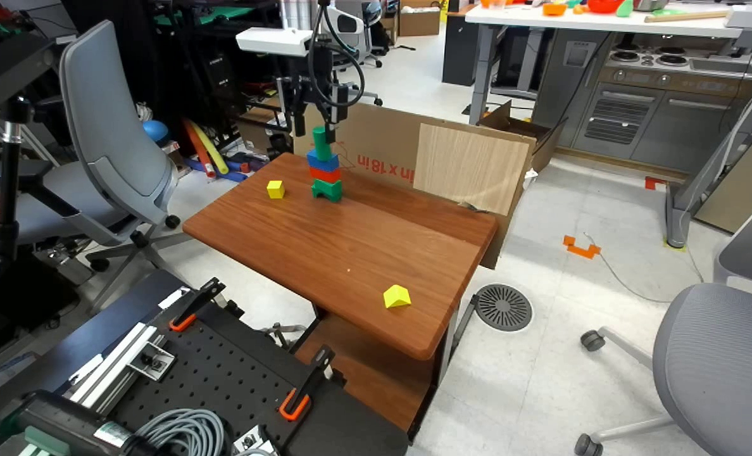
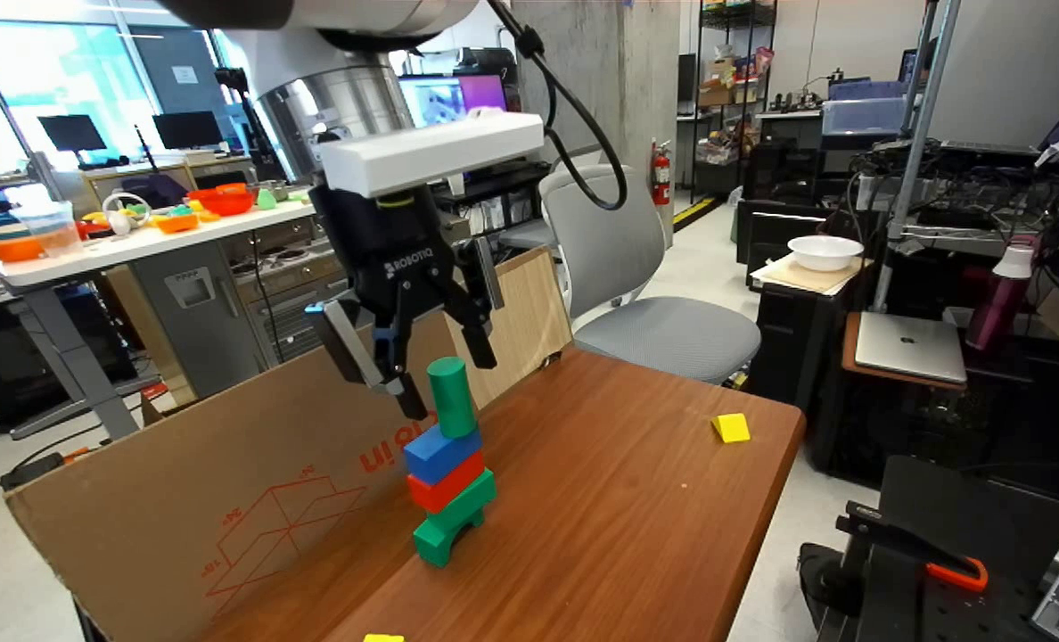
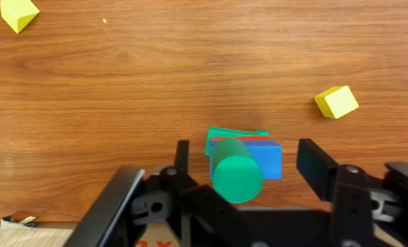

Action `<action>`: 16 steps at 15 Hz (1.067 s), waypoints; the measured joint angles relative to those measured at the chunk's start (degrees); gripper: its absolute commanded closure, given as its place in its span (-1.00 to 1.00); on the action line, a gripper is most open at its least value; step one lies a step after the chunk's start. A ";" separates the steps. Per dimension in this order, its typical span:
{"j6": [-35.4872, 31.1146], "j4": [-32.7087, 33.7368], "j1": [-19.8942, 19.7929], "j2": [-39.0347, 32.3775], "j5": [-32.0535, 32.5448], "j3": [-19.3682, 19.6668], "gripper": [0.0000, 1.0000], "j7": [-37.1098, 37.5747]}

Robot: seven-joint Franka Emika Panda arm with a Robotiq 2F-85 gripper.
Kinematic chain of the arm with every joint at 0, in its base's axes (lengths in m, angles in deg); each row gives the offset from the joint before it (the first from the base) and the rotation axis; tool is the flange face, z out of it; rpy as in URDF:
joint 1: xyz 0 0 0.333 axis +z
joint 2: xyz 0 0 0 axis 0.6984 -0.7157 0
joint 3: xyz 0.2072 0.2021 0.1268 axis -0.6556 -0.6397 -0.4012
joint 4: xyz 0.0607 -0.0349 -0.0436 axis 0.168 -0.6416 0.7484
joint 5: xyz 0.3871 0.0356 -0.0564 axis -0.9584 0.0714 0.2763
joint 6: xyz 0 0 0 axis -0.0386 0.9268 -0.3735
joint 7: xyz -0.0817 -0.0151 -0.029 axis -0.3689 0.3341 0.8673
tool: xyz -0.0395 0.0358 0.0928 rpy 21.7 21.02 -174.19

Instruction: Put the green block on the top of the blue block

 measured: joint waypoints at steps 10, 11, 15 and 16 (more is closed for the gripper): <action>-0.02 -0.36 0.00 3.73 0.32 0.71 -1.00 1.36; -0.02 -0.92 0.00 4.72 0.47 0.98 -1.00 1.52; -0.03 -4.90 -0.01 7.65 2.22 1.63 -1.00 1.56; -0.06 -6.04 -0.01 8.01 2.76 1.76 -1.00 1.56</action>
